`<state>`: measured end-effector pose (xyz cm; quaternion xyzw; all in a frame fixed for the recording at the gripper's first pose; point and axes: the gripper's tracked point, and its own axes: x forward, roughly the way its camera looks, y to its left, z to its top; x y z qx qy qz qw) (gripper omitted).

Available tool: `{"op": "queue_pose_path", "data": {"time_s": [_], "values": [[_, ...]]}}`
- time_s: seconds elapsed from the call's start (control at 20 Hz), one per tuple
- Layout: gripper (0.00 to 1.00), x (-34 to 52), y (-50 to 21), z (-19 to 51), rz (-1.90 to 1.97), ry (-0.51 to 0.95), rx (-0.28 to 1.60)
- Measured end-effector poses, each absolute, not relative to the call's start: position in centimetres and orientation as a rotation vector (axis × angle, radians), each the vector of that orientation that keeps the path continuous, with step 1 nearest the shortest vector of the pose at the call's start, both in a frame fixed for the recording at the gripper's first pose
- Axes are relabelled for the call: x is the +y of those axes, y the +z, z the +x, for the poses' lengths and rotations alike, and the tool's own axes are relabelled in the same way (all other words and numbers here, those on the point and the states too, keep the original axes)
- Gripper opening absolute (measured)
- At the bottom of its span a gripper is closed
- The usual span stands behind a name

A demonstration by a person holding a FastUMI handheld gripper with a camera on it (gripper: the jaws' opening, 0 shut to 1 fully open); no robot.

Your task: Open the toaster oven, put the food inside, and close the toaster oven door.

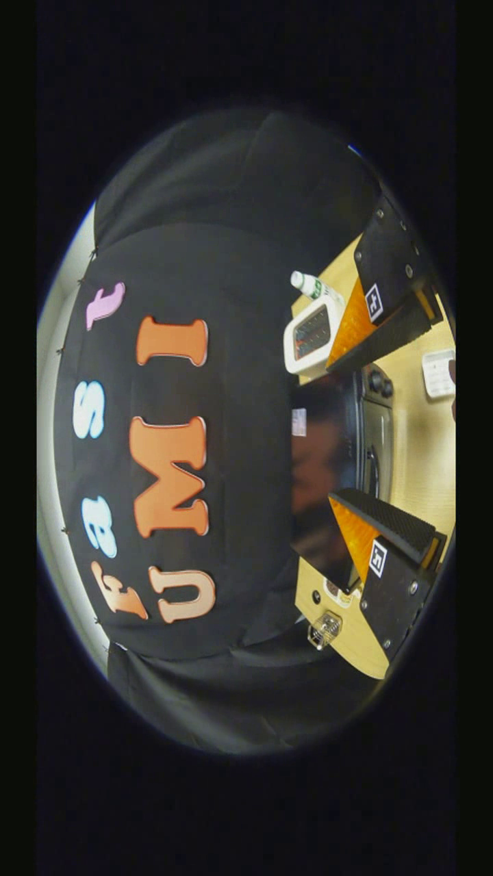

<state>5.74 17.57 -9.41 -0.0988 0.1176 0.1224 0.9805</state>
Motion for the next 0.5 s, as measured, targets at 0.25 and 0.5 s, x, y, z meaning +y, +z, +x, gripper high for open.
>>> {"op": "queue_pose_path", "data": {"time_s": [0.25,0.5], "values": [[0.99,15.3,-1.5,4.2,-0.195,0.211,0.092],[0.99,12.4,3.7,2.1,-0.176,0.174,-0.025]]}}
